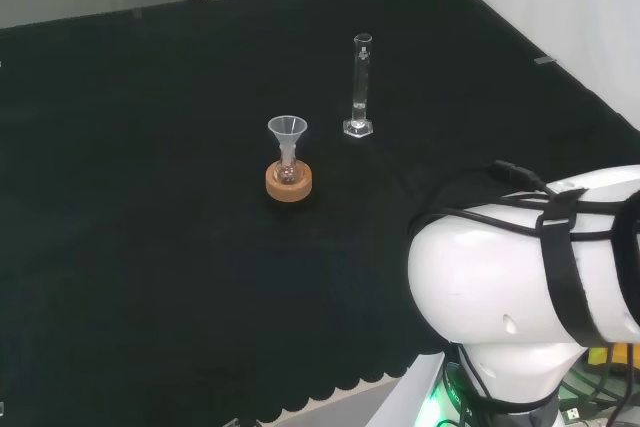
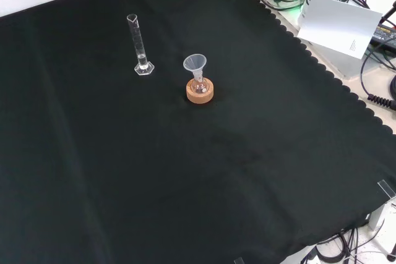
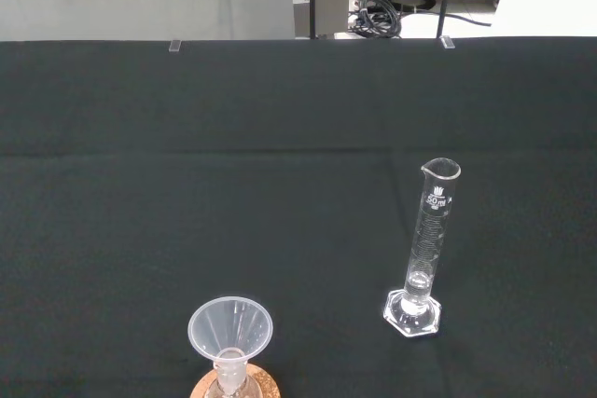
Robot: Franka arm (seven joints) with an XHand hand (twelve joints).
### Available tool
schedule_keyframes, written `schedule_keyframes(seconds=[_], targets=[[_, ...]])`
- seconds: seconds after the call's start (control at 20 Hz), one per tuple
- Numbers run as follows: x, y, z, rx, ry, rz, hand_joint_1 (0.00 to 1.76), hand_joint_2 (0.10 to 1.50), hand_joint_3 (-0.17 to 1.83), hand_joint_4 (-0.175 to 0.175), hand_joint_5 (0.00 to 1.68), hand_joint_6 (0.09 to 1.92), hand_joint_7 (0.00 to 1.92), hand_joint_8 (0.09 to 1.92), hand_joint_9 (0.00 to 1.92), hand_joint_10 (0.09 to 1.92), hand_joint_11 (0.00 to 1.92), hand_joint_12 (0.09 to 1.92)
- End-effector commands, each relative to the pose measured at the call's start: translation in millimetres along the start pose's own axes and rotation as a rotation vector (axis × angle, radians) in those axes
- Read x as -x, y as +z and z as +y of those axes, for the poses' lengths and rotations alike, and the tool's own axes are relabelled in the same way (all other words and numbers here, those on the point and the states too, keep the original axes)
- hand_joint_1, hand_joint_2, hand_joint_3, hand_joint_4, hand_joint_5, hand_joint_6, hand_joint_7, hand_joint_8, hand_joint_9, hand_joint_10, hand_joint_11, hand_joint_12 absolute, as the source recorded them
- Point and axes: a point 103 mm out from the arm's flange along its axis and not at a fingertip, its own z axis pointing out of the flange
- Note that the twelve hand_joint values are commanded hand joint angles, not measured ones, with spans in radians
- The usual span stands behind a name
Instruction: Pick up the graduated cylinder.
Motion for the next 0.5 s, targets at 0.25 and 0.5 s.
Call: schedule_keyframes(seconds=[0.25,0.5], targets=[[-4.4,0.4,-0.2,0.010,0.007,-0.015,0.08,1.37,0.03,-0.019,0.18,0.09,0.00,0.52,0.43,0.09,0.00,1.40],[-4.0,1.0,1.3,0.019,0.008,-0.024,0.08,1.37,0.03,-0.020,0.18,0.09,0.00,0.52,0.43,0.09,0.00,1.40]])
